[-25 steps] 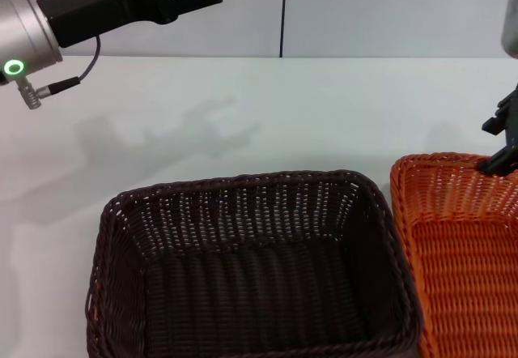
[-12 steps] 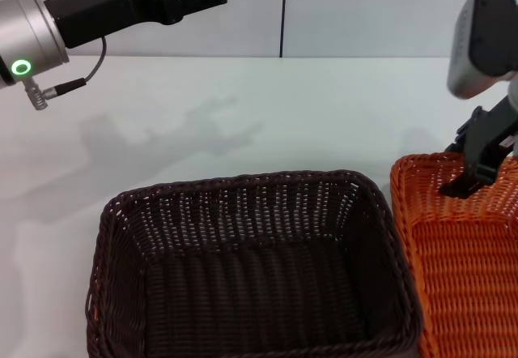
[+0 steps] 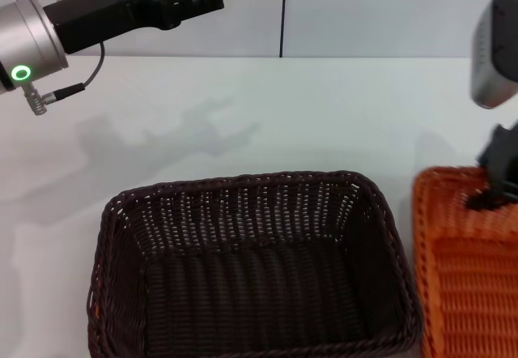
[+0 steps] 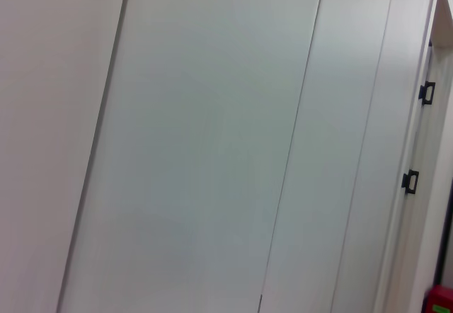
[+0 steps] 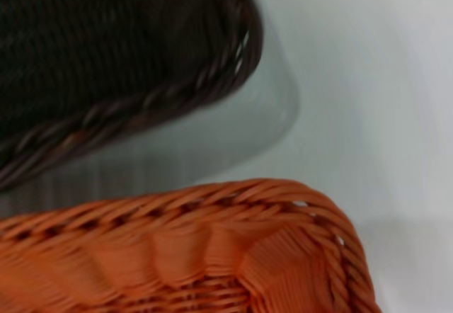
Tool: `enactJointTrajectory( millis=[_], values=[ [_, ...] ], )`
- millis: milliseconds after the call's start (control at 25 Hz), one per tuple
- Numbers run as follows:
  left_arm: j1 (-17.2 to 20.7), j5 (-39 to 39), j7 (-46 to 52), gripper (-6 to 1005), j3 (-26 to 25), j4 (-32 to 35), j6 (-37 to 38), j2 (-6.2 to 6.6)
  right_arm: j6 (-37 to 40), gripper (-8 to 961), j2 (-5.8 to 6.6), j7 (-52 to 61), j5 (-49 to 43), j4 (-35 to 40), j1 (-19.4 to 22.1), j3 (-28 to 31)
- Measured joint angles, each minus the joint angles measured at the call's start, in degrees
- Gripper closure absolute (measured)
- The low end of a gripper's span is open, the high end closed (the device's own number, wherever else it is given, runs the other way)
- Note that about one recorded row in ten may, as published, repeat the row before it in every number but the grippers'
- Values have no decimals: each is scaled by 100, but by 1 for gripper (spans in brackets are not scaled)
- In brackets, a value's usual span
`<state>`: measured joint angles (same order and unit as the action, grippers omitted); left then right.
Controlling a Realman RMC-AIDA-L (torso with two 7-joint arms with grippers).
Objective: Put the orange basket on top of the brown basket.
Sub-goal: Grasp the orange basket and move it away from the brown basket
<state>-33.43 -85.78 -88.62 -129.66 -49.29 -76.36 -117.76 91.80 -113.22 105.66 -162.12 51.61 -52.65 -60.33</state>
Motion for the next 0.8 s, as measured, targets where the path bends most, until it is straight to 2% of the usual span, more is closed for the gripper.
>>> enactJointTrajectory(
  millis=[40,160,240,280,440,640,800],
  values=[
    [5,0,-31,157,-12,6,-1,0,254,577,75,54,-165,-22,1,110],
    [9,1,-84,157,-58,16,-1,0,497,615,132,137,-375,-16,7,281],
    [10,0,-133,157,-125,51,-3,1,909,640,256,238,-488,35,87,519],
    [6,-3,-152,157,-138,71,-3,6,909,653,256,238,-488,35,87,519],
    [-6,-3,-269,157,-183,128,-2,21,1491,699,456,356,-489,42,285,987],
    [-28,1,-330,157,-306,190,-1,20,1654,751,514,406,-494,-8,586,1477],
    [-33,1,-367,157,-334,209,5,22,1655,793,519,429,-486,-22,744,1650]
  ],
)
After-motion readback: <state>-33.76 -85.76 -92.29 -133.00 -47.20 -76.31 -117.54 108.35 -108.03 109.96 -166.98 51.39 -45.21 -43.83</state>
